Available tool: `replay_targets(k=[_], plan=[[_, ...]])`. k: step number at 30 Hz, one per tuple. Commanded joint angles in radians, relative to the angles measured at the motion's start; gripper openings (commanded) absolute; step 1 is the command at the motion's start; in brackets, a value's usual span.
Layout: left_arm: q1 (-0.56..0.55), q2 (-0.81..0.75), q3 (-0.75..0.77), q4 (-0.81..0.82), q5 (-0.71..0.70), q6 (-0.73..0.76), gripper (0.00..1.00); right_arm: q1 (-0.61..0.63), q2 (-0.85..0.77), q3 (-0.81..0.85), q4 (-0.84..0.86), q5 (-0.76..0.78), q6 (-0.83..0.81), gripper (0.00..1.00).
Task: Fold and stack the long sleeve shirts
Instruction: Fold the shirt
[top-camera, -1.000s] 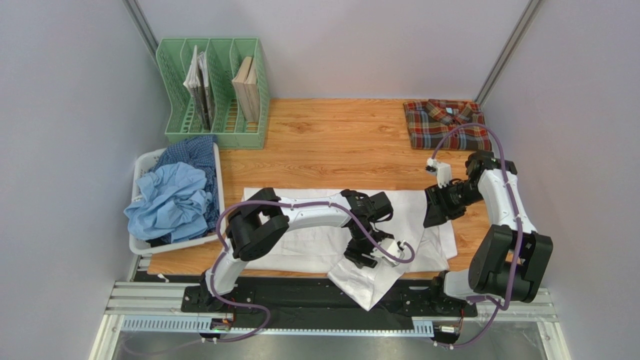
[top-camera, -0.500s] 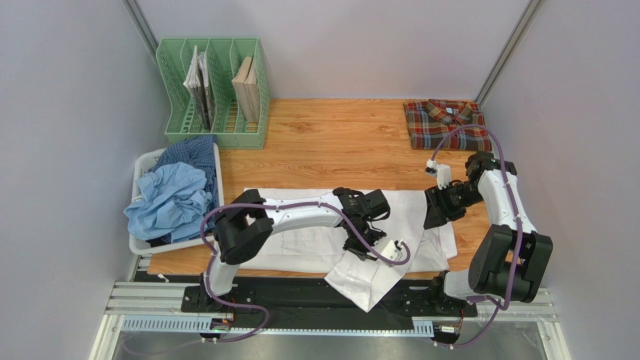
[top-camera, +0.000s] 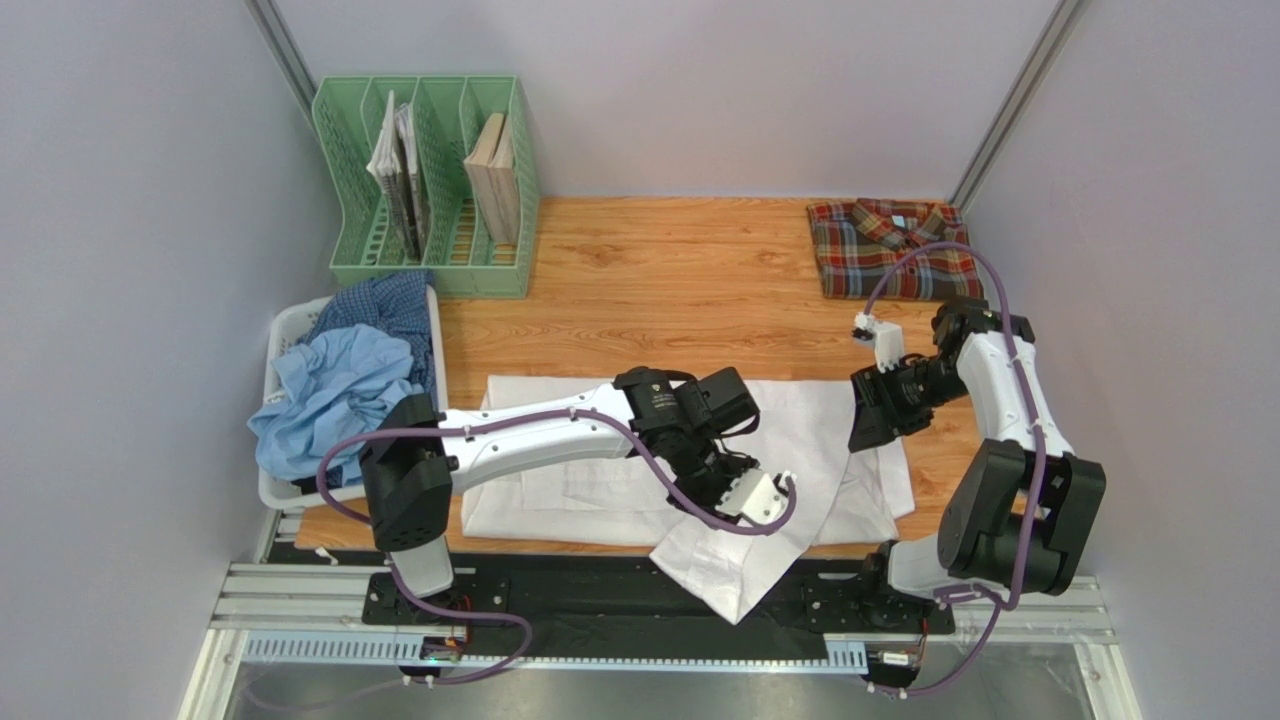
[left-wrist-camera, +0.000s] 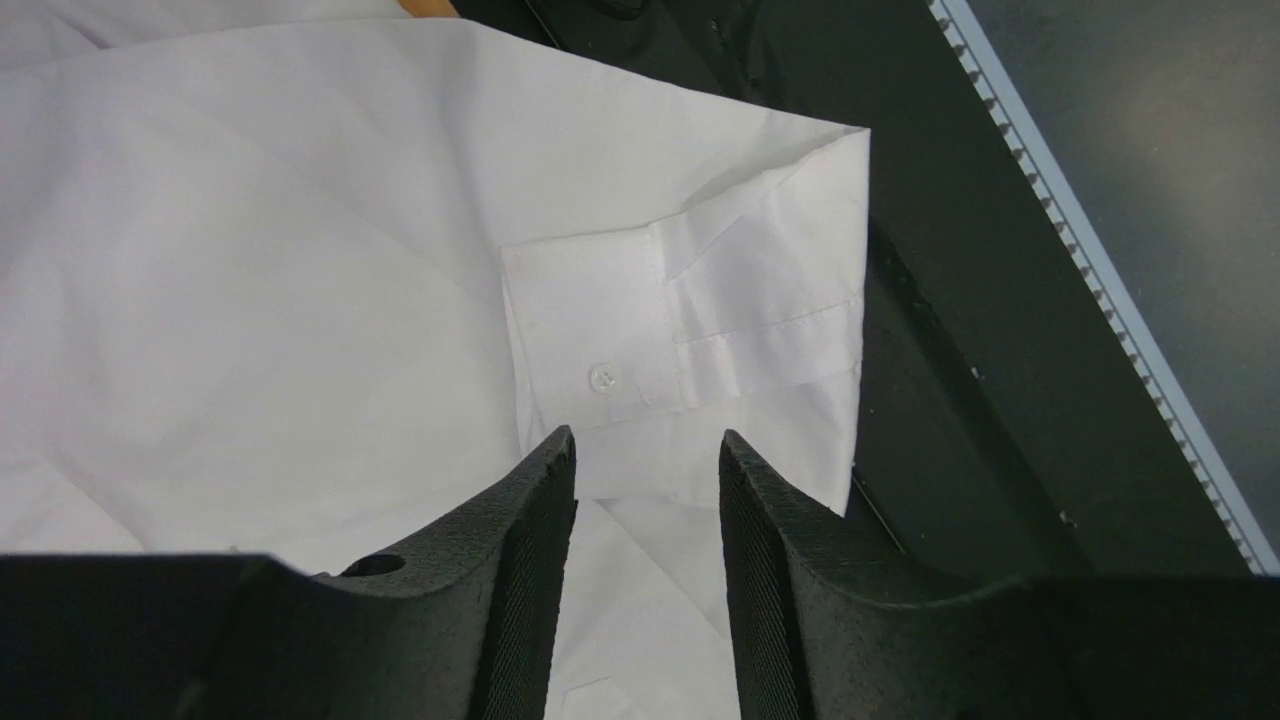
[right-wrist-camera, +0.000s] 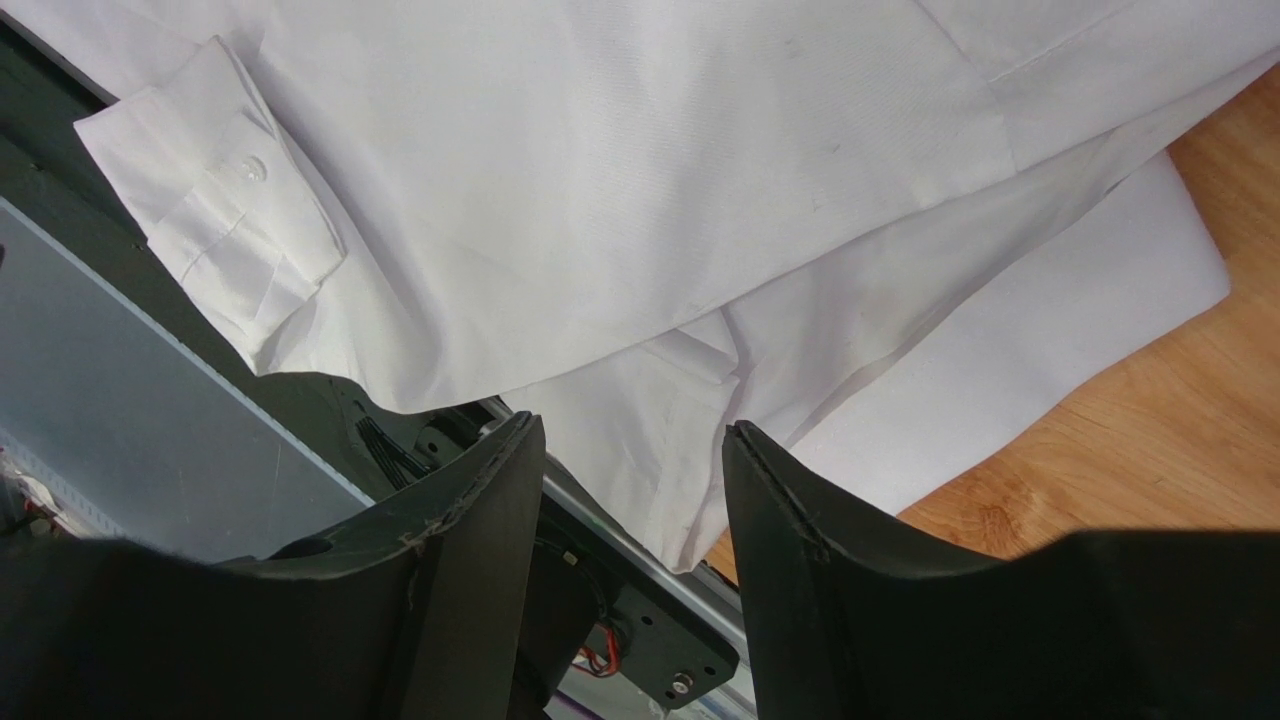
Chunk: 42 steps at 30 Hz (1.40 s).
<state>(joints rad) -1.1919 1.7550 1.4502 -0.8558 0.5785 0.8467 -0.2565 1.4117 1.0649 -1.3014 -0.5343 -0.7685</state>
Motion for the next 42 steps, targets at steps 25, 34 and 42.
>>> replay_targets(k=[25, 34, 42], plan=[[-0.009, 0.315, 0.15, 0.02, -0.037, 0.012, 0.45, -0.001, 0.098, -0.014, 0.068, 0.016, -0.005, 0.53], [-0.026, 0.278, 0.141, -0.012, 0.0, 0.011, 0.29, -0.001, 0.107, -0.011, 0.08, 0.025, 0.0, 0.53], [-0.028, 0.275, 0.142, -0.029, 0.017, -0.018, 0.02, -0.001, 0.096, -0.017, 0.076, 0.023, -0.005, 0.53]])
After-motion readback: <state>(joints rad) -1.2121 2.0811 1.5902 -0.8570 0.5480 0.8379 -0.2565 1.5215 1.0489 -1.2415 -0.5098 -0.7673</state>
